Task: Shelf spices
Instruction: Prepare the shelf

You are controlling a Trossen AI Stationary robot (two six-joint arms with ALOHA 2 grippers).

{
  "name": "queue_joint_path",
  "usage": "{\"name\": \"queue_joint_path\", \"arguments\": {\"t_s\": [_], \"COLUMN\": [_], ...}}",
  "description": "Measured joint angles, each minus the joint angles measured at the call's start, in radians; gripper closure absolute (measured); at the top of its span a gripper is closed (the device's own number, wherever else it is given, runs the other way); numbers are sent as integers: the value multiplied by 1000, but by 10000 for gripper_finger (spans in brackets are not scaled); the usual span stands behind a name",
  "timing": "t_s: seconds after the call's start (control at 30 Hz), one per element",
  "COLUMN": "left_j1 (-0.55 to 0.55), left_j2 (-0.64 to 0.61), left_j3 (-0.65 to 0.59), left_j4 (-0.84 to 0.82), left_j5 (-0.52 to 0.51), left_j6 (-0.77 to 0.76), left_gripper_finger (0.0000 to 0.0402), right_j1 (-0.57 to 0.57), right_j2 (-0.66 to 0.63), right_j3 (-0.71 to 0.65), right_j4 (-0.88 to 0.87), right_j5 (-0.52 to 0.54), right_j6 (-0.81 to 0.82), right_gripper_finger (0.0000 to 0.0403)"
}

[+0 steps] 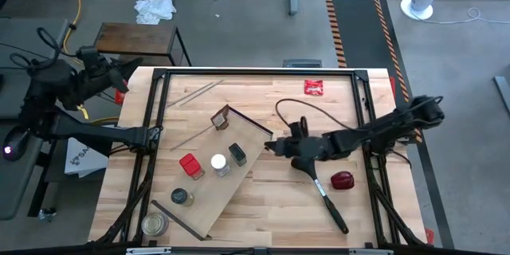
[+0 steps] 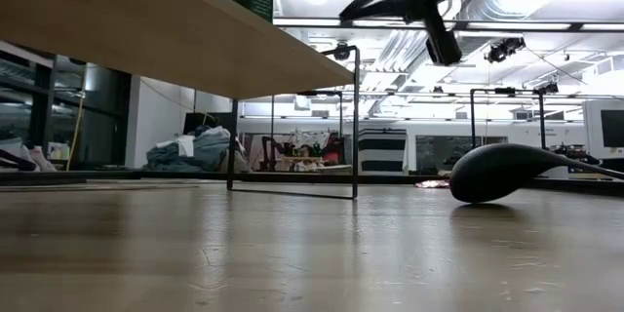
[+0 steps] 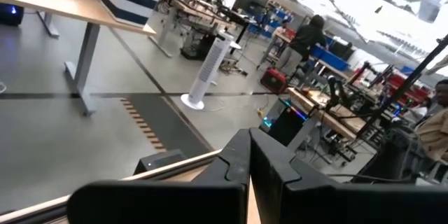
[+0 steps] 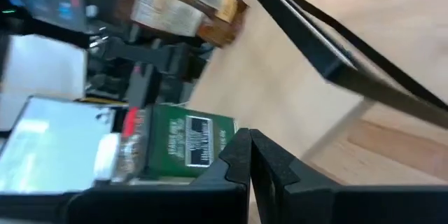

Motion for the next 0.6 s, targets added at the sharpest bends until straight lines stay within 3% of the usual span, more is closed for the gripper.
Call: {"name": "queue_joint_path", "arguments": {"t_s": [0.17,0.37,0.6], "left_j1": [0,0,0], "left_j2": [0,0,2], "left_j3": [0,0,-5], "left_j4": [-50,-135,-313], "left_j5": [30,184,301], "left_j6": [0,-64,-214], "left_gripper_finger": [401,401,401], "right_j1": [-1,-12,-41], "right_j2": [73,69,70], "right_j3": [110,179,179], "right_j4": [-158,-399,-424], "right_j5": [49,150,159], "right_j6": [52,109,124], "right_gripper_finger": [403,403,403]}}
